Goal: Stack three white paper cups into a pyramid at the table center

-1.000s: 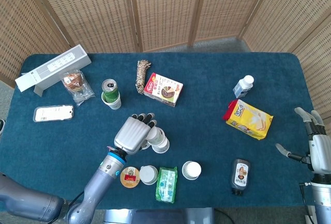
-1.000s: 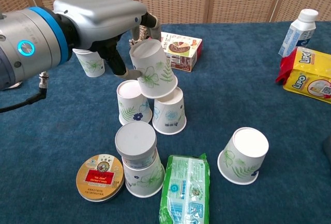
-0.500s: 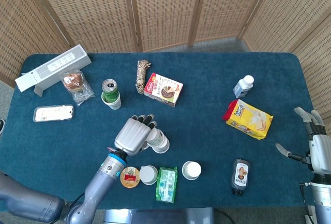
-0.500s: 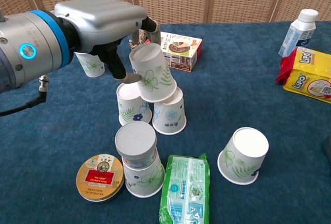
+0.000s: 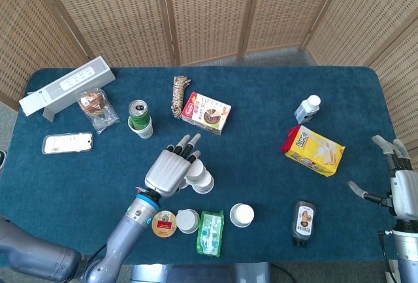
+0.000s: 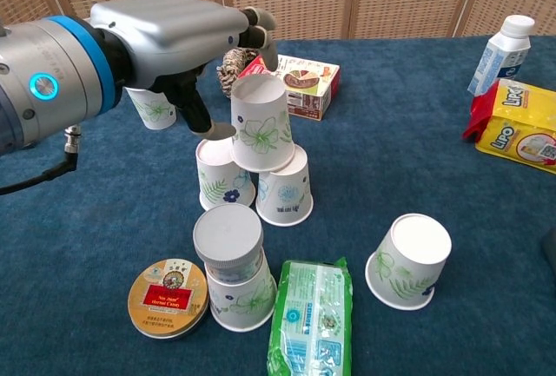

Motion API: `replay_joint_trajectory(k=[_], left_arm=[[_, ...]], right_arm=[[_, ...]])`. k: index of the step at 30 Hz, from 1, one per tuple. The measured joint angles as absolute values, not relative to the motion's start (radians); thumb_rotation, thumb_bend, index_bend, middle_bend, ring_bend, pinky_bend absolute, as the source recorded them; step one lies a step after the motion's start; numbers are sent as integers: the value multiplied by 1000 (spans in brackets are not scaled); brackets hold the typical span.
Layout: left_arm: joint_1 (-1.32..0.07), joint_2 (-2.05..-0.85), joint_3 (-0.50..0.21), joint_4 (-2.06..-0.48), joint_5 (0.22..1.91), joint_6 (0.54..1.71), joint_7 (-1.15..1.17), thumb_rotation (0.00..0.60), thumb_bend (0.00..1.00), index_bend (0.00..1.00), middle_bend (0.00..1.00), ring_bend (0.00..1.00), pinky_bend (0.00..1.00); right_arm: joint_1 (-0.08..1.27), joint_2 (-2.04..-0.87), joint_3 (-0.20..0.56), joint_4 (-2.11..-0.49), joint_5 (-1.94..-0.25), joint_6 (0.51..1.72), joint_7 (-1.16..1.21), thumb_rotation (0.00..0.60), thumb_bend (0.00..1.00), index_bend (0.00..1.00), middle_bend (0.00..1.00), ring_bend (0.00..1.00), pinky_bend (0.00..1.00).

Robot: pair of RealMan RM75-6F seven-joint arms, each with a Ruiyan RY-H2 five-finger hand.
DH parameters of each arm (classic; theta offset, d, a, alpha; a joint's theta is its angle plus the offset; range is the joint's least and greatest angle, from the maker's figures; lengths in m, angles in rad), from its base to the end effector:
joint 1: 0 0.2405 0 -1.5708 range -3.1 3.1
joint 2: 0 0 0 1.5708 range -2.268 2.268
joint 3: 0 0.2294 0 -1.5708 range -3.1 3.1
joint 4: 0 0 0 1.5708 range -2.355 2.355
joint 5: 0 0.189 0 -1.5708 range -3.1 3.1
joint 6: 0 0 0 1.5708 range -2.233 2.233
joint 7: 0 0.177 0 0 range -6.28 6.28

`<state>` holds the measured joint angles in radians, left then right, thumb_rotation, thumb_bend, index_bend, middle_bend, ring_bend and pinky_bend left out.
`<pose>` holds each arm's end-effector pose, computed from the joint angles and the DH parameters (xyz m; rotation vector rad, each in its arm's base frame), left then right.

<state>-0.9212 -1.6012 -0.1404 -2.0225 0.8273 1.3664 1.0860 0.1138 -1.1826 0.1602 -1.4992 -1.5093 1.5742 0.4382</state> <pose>-0.0100 0.2807 0.0002 -1.9684 -0.6281 -0.8510 -0.2690 -0.2363 0.1916 1.1625 -1.0123 1.3698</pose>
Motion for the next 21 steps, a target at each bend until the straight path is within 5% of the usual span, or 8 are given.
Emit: replay_joint_trajectory(k=[21], left_arm=[[-851,-1389,-76,-2103,952,1376,999,600,317,54,0,0,236]], right_arm=[[113,-1182,157,-1506,-1517,1577,429,600,131,78,178,130,1]])
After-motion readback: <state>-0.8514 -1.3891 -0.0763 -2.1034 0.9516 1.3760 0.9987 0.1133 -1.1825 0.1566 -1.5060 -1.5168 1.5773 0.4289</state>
